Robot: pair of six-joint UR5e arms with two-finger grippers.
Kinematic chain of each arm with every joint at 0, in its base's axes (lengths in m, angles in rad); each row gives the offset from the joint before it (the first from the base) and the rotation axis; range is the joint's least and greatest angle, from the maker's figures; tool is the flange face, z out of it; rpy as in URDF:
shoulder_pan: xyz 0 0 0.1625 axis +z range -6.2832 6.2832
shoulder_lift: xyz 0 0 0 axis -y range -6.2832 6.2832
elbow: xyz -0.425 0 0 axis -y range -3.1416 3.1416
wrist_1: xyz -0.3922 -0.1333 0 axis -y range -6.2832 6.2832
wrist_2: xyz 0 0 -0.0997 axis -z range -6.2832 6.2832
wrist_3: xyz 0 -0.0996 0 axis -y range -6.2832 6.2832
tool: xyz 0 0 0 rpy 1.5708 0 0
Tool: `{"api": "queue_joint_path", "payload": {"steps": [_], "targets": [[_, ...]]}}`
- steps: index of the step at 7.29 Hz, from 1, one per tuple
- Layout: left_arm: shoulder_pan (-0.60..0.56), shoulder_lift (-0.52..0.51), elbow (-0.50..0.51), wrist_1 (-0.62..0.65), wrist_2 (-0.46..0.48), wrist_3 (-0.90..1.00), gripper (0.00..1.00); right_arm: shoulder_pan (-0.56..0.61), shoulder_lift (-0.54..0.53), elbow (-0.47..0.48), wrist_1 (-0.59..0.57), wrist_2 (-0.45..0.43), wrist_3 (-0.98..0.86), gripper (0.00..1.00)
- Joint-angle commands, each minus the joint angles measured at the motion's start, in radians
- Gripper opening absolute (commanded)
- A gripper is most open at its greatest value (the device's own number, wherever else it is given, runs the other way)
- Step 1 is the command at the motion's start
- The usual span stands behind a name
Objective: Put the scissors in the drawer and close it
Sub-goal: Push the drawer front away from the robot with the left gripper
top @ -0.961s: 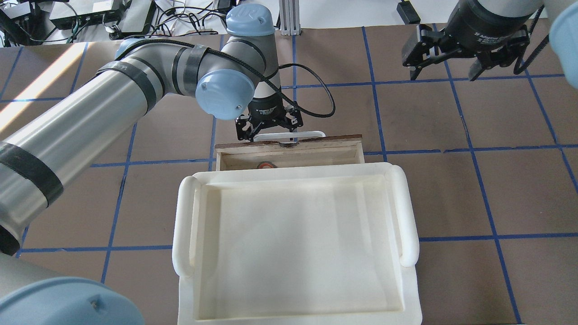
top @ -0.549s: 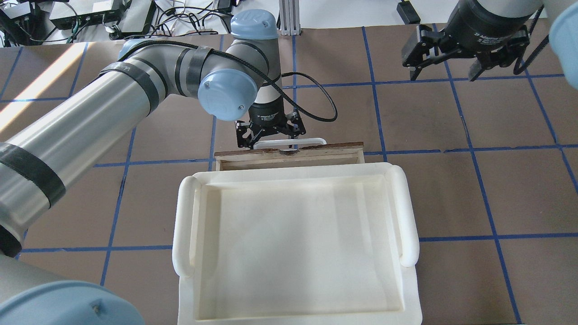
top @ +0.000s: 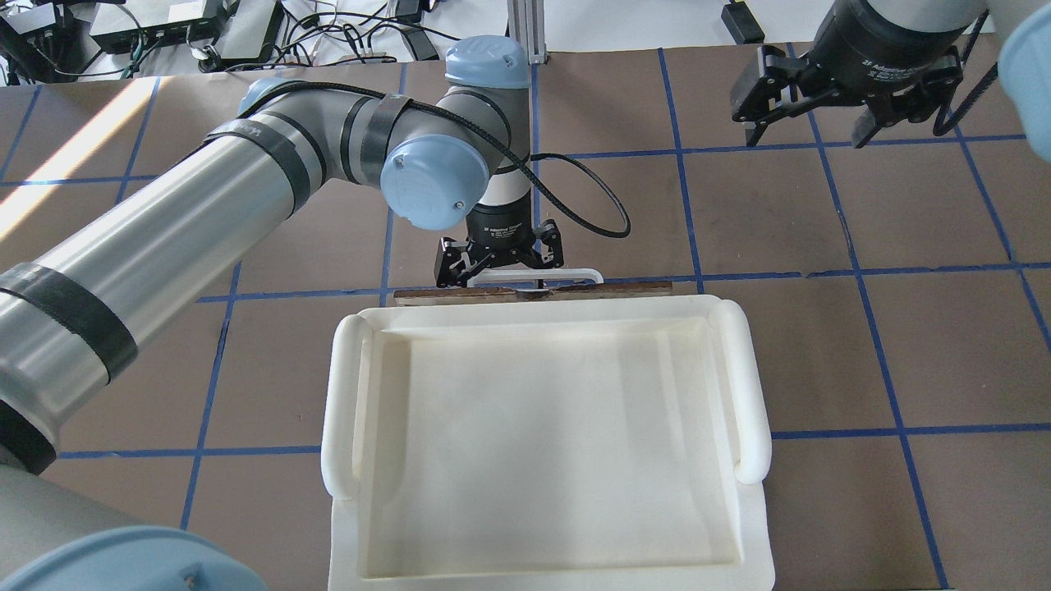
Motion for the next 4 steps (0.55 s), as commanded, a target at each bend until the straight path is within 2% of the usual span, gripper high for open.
{"api": "queue_joint_path", "payload": {"steps": [1,4], "targets": [[-0.003,0.006,0.002,-0.024,-0.003,-0.001,1.0,-0.002,-0.001,0.001,0.0,-0.003,0.001,1.0],[0.019,-0.006,0.043,0.031,0.01,0.002,1.0,0.0,-0.001,0.001,0.0,-0.003,-0.001,1.0]]}}
